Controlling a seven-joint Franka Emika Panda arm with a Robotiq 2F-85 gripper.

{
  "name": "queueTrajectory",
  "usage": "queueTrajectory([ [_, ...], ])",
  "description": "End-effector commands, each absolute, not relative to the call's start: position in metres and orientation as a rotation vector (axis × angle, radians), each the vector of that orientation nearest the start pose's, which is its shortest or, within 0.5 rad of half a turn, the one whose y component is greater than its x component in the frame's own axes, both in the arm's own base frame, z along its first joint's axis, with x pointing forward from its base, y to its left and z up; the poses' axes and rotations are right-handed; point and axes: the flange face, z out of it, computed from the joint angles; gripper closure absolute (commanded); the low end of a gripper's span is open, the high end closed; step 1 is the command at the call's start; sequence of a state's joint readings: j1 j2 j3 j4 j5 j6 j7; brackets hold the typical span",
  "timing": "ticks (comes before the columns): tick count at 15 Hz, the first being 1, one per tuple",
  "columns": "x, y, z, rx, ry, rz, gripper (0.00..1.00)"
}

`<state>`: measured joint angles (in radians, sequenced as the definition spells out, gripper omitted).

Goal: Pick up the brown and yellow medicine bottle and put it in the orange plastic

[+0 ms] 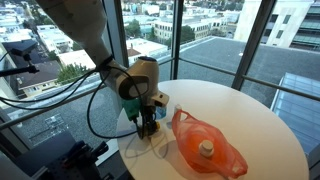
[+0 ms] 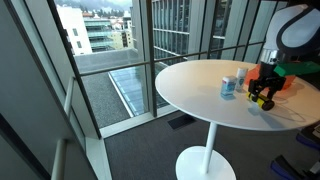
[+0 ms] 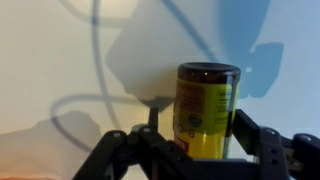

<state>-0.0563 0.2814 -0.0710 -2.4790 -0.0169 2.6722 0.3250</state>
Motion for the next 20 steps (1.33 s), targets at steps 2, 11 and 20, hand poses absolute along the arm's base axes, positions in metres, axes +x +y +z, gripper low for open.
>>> queueTrajectory([
  [2, 0.467, -0.063, 0.179, -3.116, 0.678, 0.101, 0.65],
  [11, 0.465, -0.077, 0.252, -3.114, 0.72, -0.055, 0.71],
  [20, 0.452, -0.102, 0.338, -3.105, 0.784, -0.232, 0.71],
])
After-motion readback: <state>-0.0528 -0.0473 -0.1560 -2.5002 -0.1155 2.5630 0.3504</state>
